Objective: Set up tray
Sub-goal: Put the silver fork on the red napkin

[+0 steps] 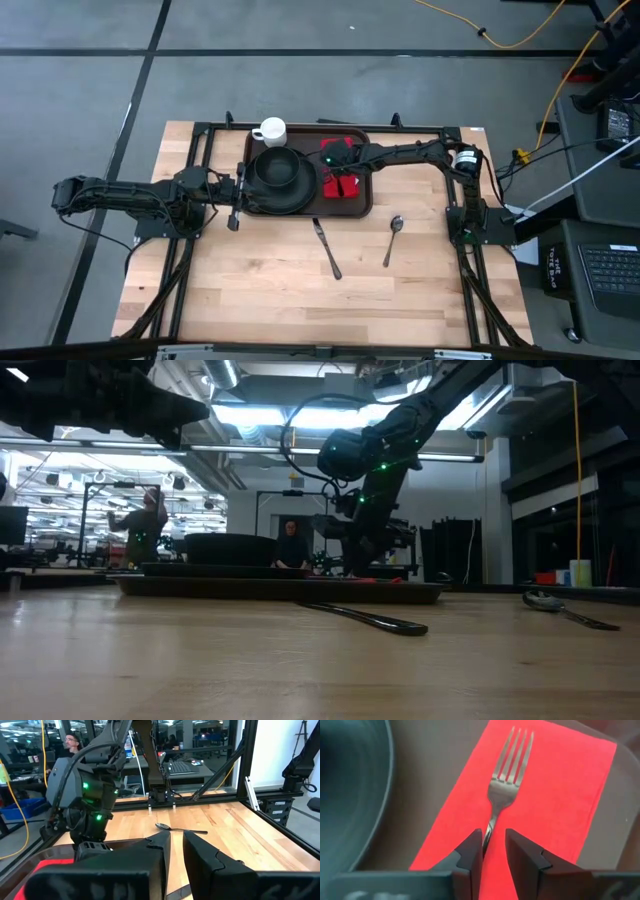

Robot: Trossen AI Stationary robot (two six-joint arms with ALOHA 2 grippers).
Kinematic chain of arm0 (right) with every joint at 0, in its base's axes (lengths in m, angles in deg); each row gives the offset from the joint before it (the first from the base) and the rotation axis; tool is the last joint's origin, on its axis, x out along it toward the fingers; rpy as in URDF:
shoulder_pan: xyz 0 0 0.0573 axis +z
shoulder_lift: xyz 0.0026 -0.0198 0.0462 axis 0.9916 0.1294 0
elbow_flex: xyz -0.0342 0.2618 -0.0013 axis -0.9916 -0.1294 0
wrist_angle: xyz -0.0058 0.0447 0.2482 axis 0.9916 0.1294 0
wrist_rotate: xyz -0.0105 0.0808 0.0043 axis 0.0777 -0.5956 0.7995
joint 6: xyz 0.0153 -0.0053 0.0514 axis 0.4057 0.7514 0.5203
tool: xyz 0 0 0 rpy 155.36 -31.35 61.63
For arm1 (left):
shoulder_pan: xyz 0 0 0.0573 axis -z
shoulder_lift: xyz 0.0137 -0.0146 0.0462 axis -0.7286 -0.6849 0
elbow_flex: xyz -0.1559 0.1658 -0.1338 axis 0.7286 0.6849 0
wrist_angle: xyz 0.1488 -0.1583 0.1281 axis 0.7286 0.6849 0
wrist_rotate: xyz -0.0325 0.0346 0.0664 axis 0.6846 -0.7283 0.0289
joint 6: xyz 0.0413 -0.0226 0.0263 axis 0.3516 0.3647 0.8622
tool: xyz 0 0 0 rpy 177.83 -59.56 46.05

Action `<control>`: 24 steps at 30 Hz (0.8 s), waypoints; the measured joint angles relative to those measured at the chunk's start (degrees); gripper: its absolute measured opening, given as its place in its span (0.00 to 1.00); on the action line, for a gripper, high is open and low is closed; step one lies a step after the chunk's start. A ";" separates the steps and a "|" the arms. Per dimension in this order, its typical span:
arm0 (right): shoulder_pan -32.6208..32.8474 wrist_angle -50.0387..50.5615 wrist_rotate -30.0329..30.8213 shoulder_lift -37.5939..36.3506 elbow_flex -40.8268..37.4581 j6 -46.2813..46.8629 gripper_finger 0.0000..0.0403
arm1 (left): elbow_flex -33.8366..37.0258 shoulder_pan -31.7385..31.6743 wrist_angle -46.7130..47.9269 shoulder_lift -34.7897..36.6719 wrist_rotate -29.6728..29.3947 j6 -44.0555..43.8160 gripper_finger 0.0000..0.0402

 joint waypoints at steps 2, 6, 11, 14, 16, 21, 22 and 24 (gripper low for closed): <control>0.00 -0.46 0.13 0.00 0.00 -0.48 0.22 | 0.00 -0.01 0.00 -0.01 0.00 0.00 0.11; 0.00 -0.75 1.11 0.00 0.00 -0.62 0.22 | 0.00 0.01 0.00 0.01 0.00 0.00 0.12; 0.00 -0.75 1.42 0.00 0.00 -0.84 0.22 | 0.00 0.01 0.00 -0.01 0.00 0.00 0.11; 0.00 -0.96 1.44 0.00 0.00 -1.87 0.22 | 0.00 0.00 0.00 0.01 0.01 0.00 0.11; -0.01 -0.96 1.45 0.05 0.00 -1.92 0.22 | 0.00 0.00 0.00 -0.01 0.02 0.00 0.11; 0.07 -2.12 1.51 1.84 -0.06 -2.16 0.22 | 0.00 0.00 0.00 0.01 0.02 0.00 0.12; 0.07 -2.79 1.45 2.17 0.00 -2.24 0.22 | 0.00 0.00 0.00 -0.01 0.02 0.00 0.12; 0.07 -2.82 1.50 2.60 -0.07 -2.31 0.22 | 0.00 -0.01 0.00 0.01 0.00 0.00 0.11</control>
